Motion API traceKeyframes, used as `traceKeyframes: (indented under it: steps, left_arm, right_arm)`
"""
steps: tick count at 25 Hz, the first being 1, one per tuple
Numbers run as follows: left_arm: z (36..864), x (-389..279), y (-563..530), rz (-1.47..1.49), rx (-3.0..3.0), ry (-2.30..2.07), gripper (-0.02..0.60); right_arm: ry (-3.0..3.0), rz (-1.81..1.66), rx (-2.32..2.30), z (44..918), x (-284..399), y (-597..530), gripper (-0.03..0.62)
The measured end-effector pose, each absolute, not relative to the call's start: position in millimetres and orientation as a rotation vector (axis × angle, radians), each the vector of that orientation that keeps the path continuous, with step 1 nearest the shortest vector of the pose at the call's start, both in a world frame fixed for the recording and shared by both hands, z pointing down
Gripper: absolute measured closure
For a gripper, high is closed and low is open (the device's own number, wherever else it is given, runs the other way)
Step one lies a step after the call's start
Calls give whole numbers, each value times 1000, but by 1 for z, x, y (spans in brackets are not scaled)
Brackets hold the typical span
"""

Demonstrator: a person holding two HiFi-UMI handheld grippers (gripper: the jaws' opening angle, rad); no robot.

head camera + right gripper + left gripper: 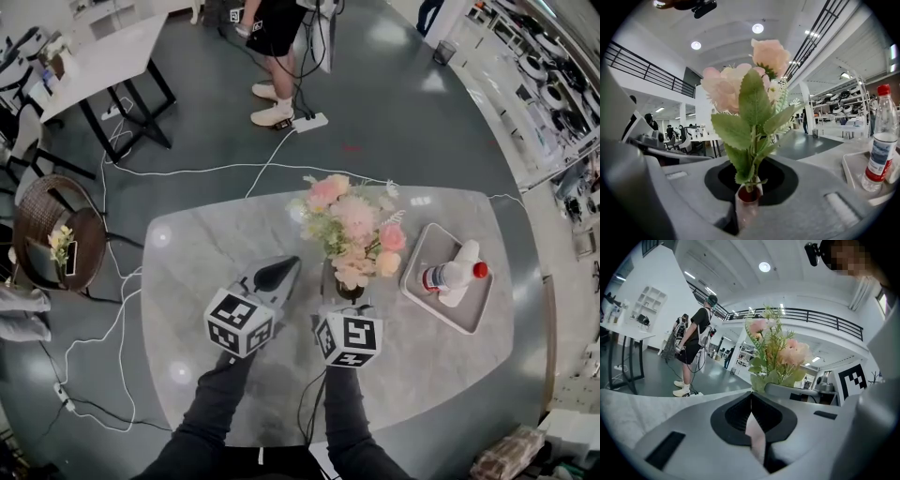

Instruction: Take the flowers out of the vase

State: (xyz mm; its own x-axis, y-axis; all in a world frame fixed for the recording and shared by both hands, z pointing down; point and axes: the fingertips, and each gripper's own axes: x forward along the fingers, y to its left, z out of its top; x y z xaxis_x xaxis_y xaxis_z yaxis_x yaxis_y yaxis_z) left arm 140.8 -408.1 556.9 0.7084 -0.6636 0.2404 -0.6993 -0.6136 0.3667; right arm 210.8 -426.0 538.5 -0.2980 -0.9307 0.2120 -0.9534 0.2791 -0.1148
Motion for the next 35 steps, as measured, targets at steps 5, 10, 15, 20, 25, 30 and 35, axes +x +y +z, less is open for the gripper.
traceKeyframes:
  steps: [5, 10, 15, 20, 25, 30, 35]
  left_arm:
    - [549, 133, -400, 100, 2482, -1079, 581]
    - [540, 129, -391, 102, 2484, -1092, 581]
    - [528, 136, -388, 87, 2500, -1090, 580]
    - [509, 141, -384, 63, 2513, -1083, 580]
    - [490, 143, -377, 48, 2549, -1074, 581]
    - [462, 148, -369, 27, 2598, -1056, 580]
    - [436, 137, -354, -2, 2640, -1035, 581]
  right_arm:
    - [-2451, 288, 1811, 530, 210, -424, 545]
    - [-2489, 246, 1820, 513, 209, -420, 546]
    - [-2540, 174, 1821, 489, 214, -416, 546]
    - [-2611, 130, 1835, 457, 216, -409, 546]
    - [-2658, 81, 1868, 429, 219, -399, 546]
    - [-2671, 25, 1904, 398, 225, -388, 546]
    - [-2678, -22, 1933, 371, 213, -368, 546]
